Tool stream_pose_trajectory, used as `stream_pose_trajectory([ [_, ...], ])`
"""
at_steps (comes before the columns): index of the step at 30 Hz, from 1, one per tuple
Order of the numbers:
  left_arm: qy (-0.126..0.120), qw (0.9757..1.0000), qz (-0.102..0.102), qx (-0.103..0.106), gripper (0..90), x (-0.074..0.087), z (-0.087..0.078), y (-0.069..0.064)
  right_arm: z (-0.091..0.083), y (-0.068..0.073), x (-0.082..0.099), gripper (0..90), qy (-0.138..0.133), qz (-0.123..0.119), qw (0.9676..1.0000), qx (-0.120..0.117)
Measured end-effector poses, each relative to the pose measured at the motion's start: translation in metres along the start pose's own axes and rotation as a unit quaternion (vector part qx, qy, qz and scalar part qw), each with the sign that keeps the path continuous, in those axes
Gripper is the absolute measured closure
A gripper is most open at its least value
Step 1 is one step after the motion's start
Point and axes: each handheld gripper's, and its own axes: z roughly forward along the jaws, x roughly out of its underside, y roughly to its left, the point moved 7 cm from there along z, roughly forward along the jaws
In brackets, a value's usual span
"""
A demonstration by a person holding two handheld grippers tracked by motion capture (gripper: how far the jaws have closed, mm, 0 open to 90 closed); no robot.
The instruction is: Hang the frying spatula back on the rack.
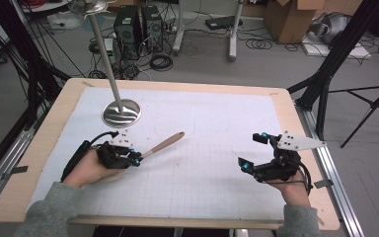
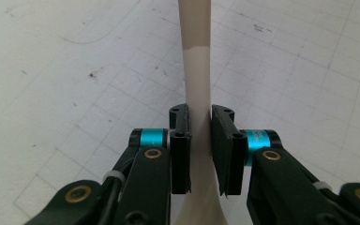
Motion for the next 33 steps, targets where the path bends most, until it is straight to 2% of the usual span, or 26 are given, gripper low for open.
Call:
stream_pose_trajectory([
  [11,-0.029,0.9994,-0.018,-0.009,77.7,0.002,-0.022,0.013,-0.001,-0.001,0.000,2.4,-0.001,-0.002,1.0000,0.001],
  [18,-0.034,0.9992,-0.018,-0.011,77.6,0.006,-0.033,0.019,0.000,-0.001,0.000,2.3,-0.001,-0.001,1.0000,0.001],
  [25,-0.044,0.9989,-0.018,0.001,77.6,0.009,-0.040,0.021,0.000,-0.001,0.001,2.3,0.000,-0.003,1.0000,0.001],
  [33,-0.052,0.9984,-0.023,-0.005,77.7,0.015,-0.051,0.029,0.001,-0.002,0.002,2.4,0.001,0.000,1.0000,0.000],
])
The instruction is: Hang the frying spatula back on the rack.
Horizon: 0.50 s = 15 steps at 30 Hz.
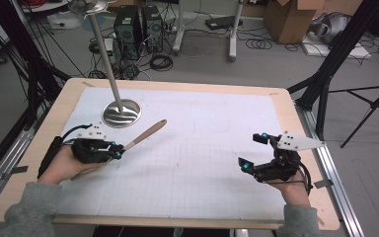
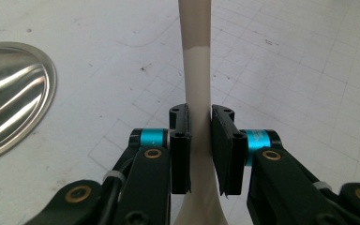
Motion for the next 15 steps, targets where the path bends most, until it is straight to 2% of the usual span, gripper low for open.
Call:
stream_pose_trajectory([
  [3,-0.006,1.0000,0.000,-0.001,77.6,0.001,-0.005,0.003,0.000,-0.001,0.000,2.3,-0.001,-0.001,1.0000,0.000],
  [15,-0.030,0.9991,-0.021,-0.020,77.6,0.006,-0.028,0.018,-0.001,-0.001,0.001,2.3,0.000,0.003,1.0000,0.000],
])
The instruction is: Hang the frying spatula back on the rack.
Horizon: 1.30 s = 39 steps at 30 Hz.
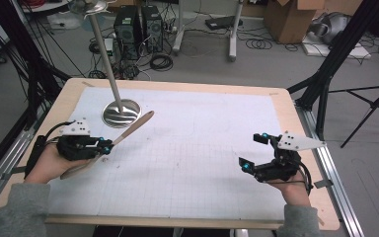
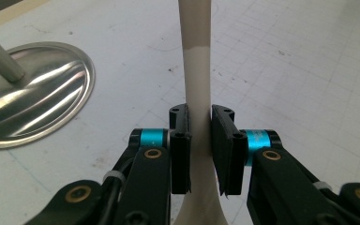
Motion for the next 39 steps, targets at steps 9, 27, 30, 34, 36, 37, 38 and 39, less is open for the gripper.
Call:
stream_pose_trajectory([
  [9,-0.009,0.9999,-0.009,-0.007,77.7,0.002,-0.010,0.007,0.000,0.000,0.001,2.3,0.001,0.001,1.0000,0.000],
  [27,-0.037,0.9984,-0.033,-0.027,77.7,0.003,-0.033,0.022,0.003,-0.001,0.003,2.4,0.003,0.003,1.0000,-0.001],
  [30,-0.037,0.9982,-0.036,-0.031,77.7,0.005,-0.036,0.025,0.003,-0.001,0.003,2.3,0.005,0.006,1.0000,-0.002],
  [34,-0.046,0.9973,-0.044,-0.037,77.7,0.006,-0.040,0.029,0.004,-0.001,0.004,2.3,0.008,0.005,1.0000,-0.002],
  [36,-0.047,0.9971,-0.046,-0.038,77.6,0.007,-0.043,0.031,0.005,-0.002,0.004,2.4,0.007,0.002,1.0000,-0.001],
  [37,-0.049,0.9969,-0.047,-0.042,77.7,0.008,-0.045,0.032,0.005,-0.001,0.005,2.3,0.009,0.005,0.9999,-0.002],
  [38,-0.050,0.9967,-0.048,-0.042,77.7,0.008,-0.046,0.033,0.005,-0.001,0.005,2.4,0.010,0.005,0.9999,-0.002],
  [39,-0.050,0.9966,-0.048,-0.043,77.7,0.008,-0.047,0.033,0.005,-0.001,0.005,2.4,0.010,0.006,0.9999,-0.003],
])
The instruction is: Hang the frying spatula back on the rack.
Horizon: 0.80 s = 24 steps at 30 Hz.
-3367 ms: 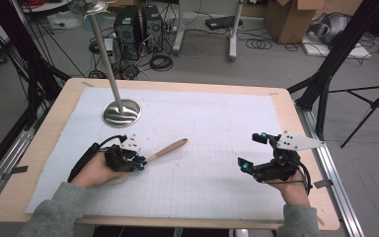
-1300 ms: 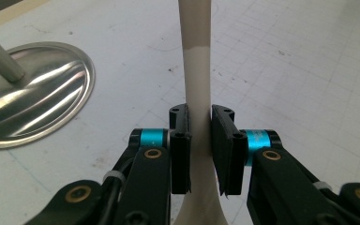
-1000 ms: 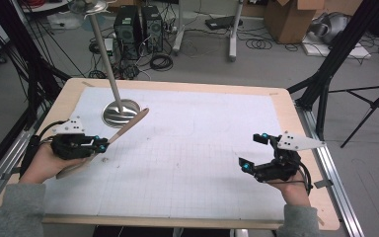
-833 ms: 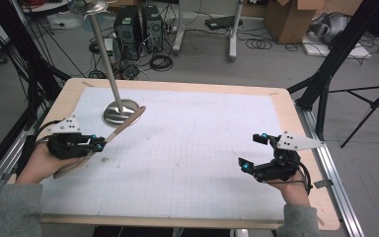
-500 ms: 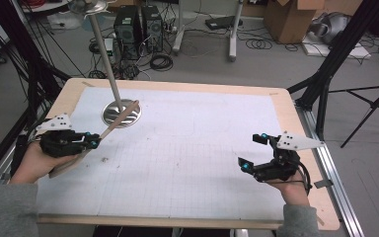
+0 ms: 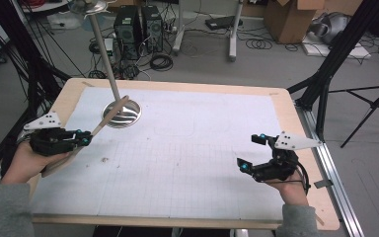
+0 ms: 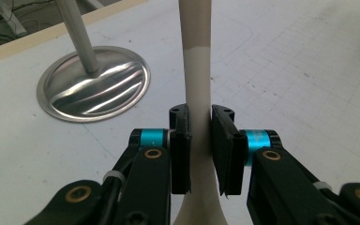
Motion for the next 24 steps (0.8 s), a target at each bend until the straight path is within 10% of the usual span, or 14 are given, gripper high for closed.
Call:
stream_pose_trajectory([
  [24,-0.032,0.9992,-0.009,-0.022,77.7,-0.006,-0.021,0.013,0.005,-0.003,0.002,2.4,0.003,0.001,1.0000,-0.003],
])
